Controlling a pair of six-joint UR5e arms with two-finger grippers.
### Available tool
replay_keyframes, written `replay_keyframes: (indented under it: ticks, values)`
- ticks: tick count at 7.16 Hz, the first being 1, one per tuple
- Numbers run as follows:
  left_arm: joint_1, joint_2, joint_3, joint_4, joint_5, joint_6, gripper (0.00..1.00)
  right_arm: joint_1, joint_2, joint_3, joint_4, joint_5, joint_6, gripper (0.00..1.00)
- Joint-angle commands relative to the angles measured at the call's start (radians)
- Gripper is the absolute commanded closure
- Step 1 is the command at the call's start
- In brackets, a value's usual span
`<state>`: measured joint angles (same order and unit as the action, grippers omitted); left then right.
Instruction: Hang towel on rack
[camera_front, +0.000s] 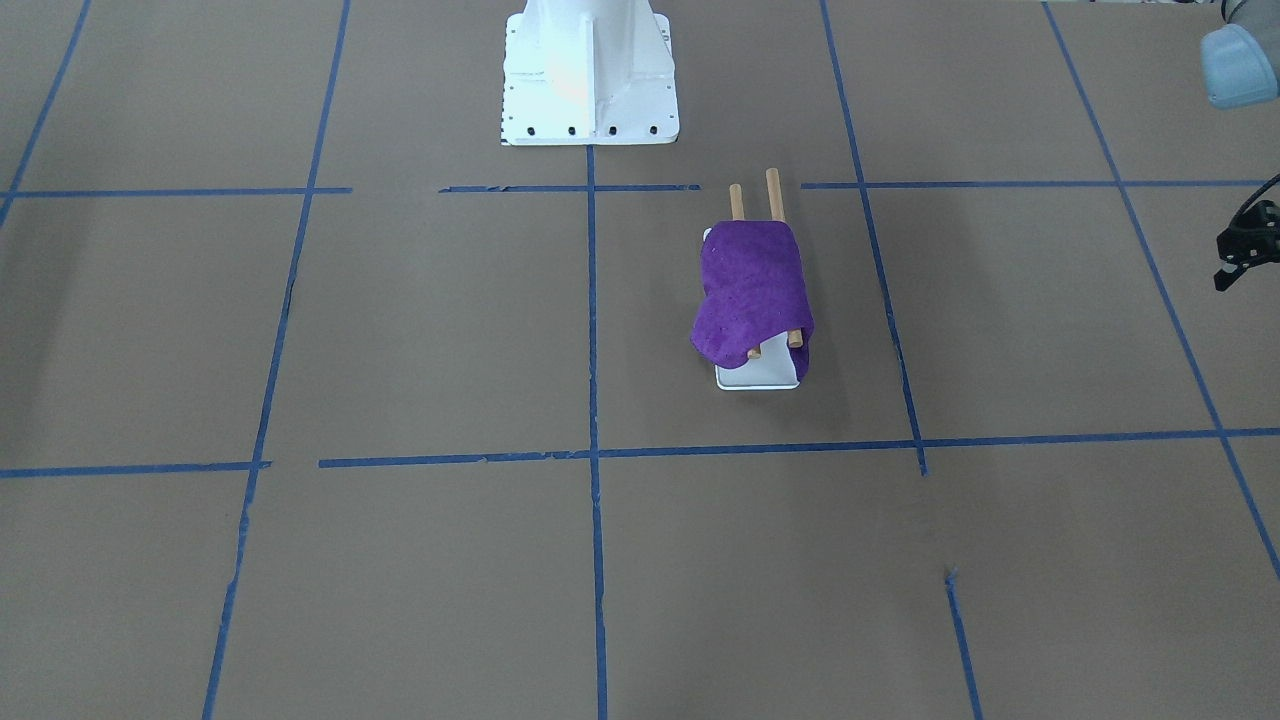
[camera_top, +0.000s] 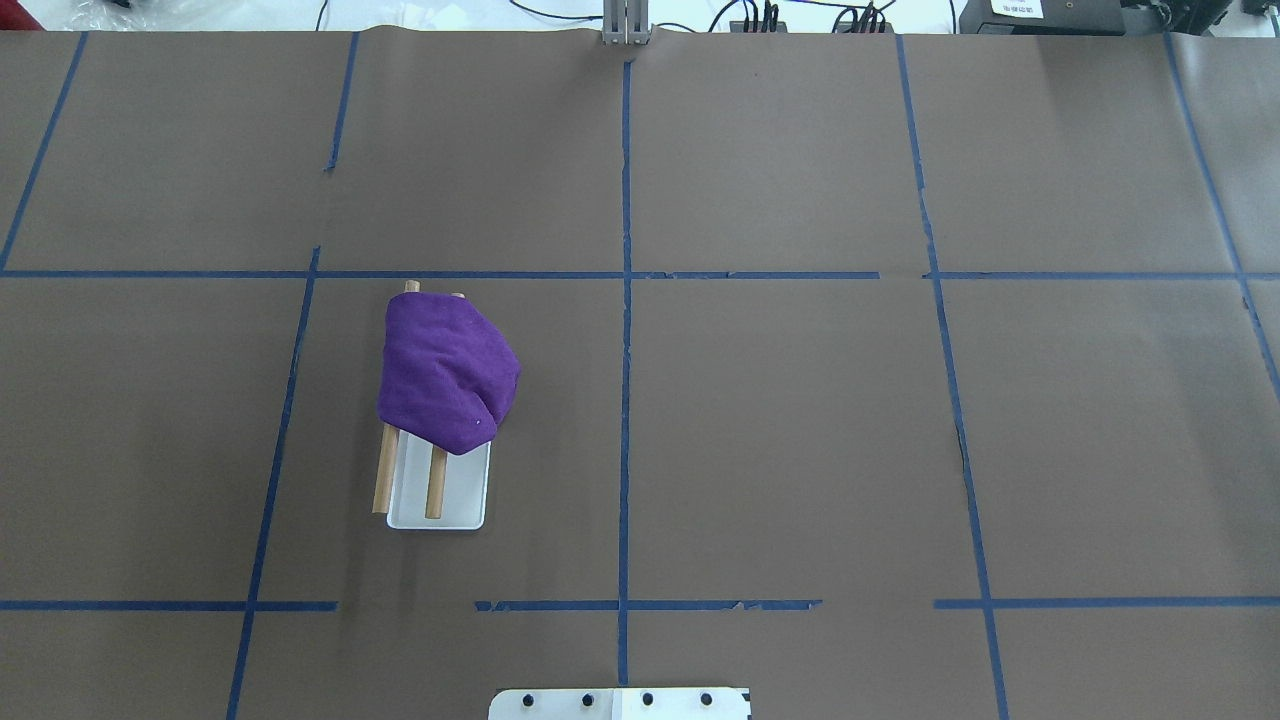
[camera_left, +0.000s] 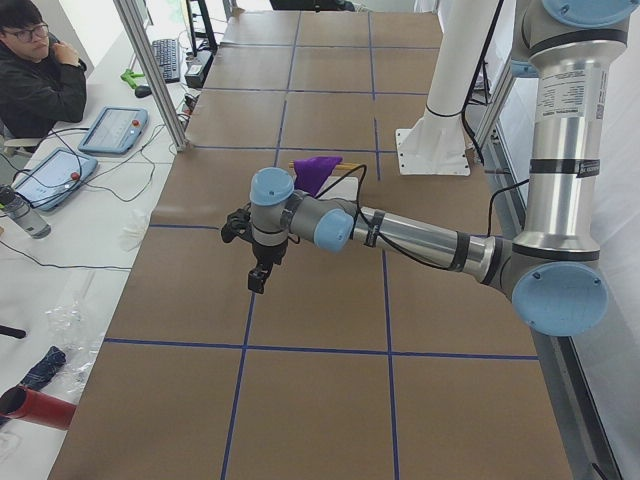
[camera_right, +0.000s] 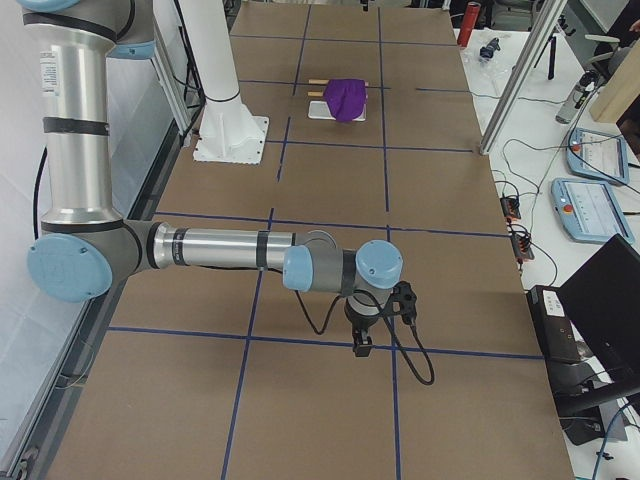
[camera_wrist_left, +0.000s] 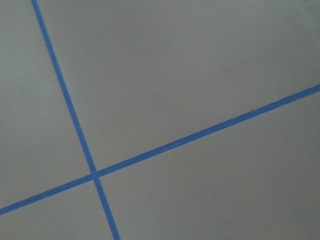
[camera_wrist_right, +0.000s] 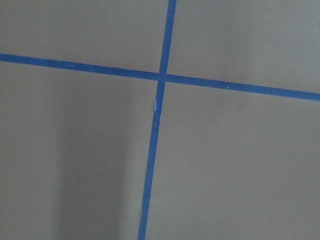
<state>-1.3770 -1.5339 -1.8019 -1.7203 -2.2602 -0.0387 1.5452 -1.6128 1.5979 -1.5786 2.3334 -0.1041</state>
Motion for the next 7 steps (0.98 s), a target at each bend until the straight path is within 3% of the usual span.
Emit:
replay_keyframes:
  ticks: [1,4,7]
  values:
    - [-0.033,0.075,0.036,0.005,-0.073,0.013,0.0,0.003,-0.045,0.034,0.078,0.004,0.064,0.0]
    - [-0.109,0.153,0.029,0.018,-0.082,0.013,0.0,0.003,-0.044,0.05,0.08,0.006,0.064,0.0]
    - [-0.115,0.138,0.062,0.056,-0.073,0.003,0.0,0.003,-0.042,0.047,0.08,0.003,0.066,0.0]
